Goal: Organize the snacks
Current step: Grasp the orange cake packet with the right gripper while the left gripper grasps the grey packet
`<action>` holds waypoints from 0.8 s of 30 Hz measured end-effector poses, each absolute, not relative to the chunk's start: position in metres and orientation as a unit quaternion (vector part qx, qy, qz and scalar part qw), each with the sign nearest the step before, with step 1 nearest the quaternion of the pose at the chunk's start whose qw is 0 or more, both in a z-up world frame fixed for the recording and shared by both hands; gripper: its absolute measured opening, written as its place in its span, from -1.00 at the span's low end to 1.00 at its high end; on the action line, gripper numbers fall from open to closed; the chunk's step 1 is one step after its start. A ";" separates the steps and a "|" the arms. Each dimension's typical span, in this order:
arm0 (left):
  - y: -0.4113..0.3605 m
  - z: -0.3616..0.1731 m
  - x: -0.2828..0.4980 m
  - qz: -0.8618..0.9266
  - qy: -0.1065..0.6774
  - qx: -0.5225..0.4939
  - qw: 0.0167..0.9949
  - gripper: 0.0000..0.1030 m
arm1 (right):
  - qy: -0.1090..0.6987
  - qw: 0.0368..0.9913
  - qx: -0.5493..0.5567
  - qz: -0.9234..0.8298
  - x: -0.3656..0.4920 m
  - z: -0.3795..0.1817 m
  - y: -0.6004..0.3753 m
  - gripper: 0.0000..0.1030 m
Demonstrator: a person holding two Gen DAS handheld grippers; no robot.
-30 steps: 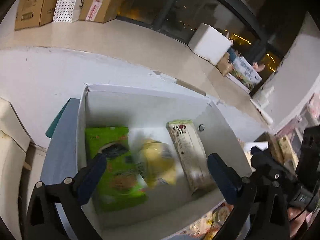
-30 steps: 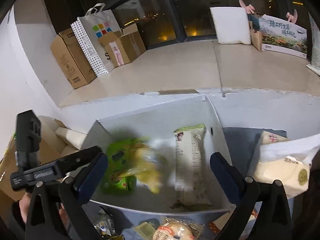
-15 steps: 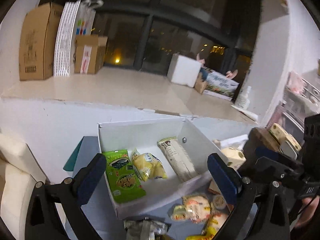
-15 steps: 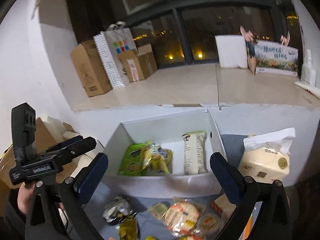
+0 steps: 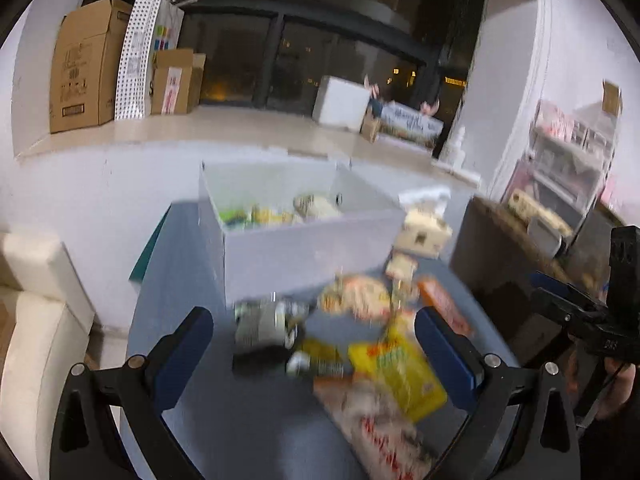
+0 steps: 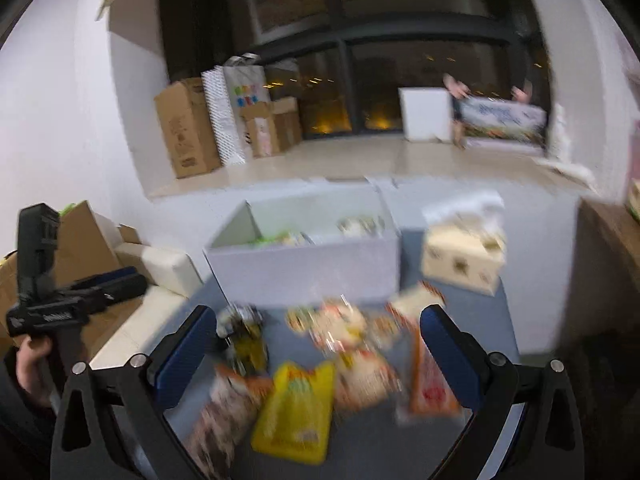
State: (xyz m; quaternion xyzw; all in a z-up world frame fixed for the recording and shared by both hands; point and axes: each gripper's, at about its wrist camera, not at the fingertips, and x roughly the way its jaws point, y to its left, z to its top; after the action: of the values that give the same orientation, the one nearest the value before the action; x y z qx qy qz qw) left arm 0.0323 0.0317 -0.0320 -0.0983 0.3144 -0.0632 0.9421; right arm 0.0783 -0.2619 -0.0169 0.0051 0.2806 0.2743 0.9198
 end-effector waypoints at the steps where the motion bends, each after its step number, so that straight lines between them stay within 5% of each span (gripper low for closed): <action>1: 0.028 -0.036 0.029 -0.065 0.320 -0.092 0.941 1.00 | 0.296 0.919 0.012 0.261 0.073 -0.029 -0.271 1.00; 24: 0.004 -0.054 0.004 -0.081 0.356 -0.064 0.929 1.00 | 0.451 0.877 -0.030 0.160 0.217 -0.134 -0.287 1.00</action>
State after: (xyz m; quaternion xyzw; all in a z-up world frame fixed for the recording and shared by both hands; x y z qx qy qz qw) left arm 0.0045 0.0036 -0.0545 -0.0640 0.3557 -0.0805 0.9289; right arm 0.2174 -0.2874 -0.1340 -0.0299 0.4511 0.1600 0.8775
